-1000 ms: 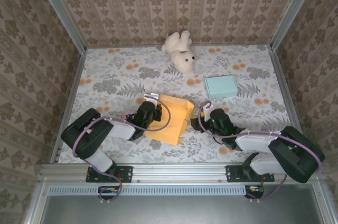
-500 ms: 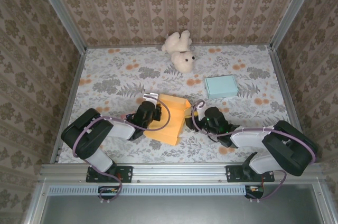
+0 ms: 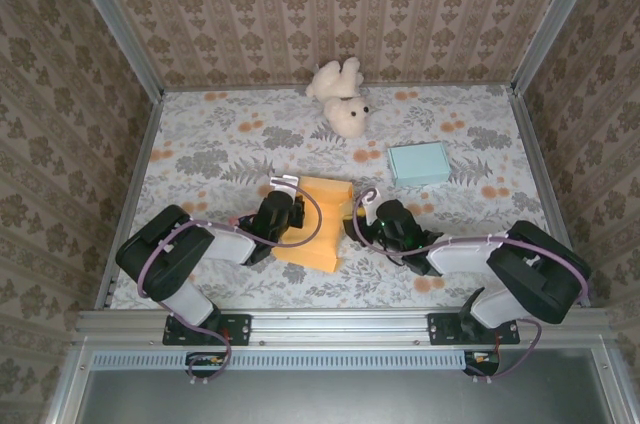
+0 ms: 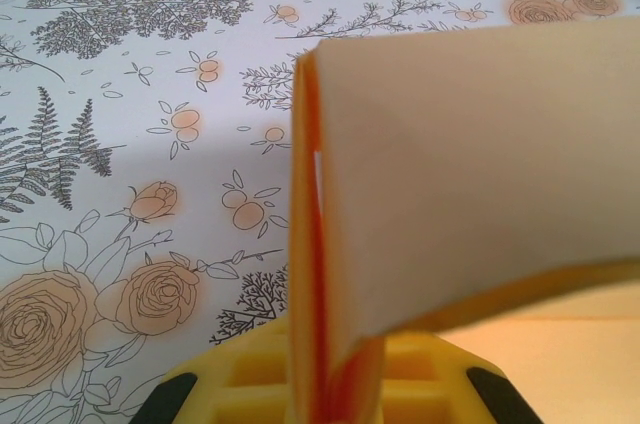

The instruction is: Fold the paper box

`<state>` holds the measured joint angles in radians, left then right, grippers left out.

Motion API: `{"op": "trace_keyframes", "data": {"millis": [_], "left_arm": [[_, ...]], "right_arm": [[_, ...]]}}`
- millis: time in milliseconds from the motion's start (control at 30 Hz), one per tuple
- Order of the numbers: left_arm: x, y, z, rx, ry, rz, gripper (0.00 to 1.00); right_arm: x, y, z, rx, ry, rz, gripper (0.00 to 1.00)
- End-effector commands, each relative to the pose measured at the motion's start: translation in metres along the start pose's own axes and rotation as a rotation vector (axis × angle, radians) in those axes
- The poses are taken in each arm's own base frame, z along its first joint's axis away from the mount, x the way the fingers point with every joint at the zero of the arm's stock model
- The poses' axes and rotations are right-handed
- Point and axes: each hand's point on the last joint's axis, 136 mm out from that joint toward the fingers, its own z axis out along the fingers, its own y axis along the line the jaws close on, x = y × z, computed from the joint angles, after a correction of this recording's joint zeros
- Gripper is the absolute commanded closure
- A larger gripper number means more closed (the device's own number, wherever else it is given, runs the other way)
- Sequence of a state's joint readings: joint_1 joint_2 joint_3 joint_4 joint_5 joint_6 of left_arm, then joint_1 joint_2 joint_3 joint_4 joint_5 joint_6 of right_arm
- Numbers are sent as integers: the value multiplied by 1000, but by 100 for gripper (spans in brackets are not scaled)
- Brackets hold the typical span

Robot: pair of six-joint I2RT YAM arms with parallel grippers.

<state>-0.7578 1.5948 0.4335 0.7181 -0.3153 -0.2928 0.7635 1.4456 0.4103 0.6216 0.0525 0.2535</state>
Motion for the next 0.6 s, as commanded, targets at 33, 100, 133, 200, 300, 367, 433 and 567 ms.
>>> {"op": "trace_keyframes", "data": {"millis": [33, 100, 133, 200, 300, 367, 433, 567], "left_arm": [[-4, -18, -4, 72, -8, 11, 100], [-4, -21, -4, 79, -7, 16, 100], [-4, -21, -5, 83, -7, 18, 100], [-4, -23, -5, 92, -7, 24, 100], [-3, -28, -6, 114, -8, 38, 100], [-3, -32, -8, 130, -11, 43, 100], [-3, -34, -9, 140, -14, 49, 100], [-2, -35, -9, 142, -12, 55, 100]], "right_arm": [[-23, -3, 9, 62, -59, -4, 64], [-23, -5, 12, 73, -58, -5, 63], [-23, -6, 14, 81, -57, -4, 62], [-24, -9, 17, 104, -56, -2, 60], [-25, -18, 21, 157, -61, -5, 60], [-27, -24, 22, 194, -72, -4, 60], [-28, -32, 22, 239, -84, -4, 61], [-26, -43, 24, 310, -85, -10, 66]]}}
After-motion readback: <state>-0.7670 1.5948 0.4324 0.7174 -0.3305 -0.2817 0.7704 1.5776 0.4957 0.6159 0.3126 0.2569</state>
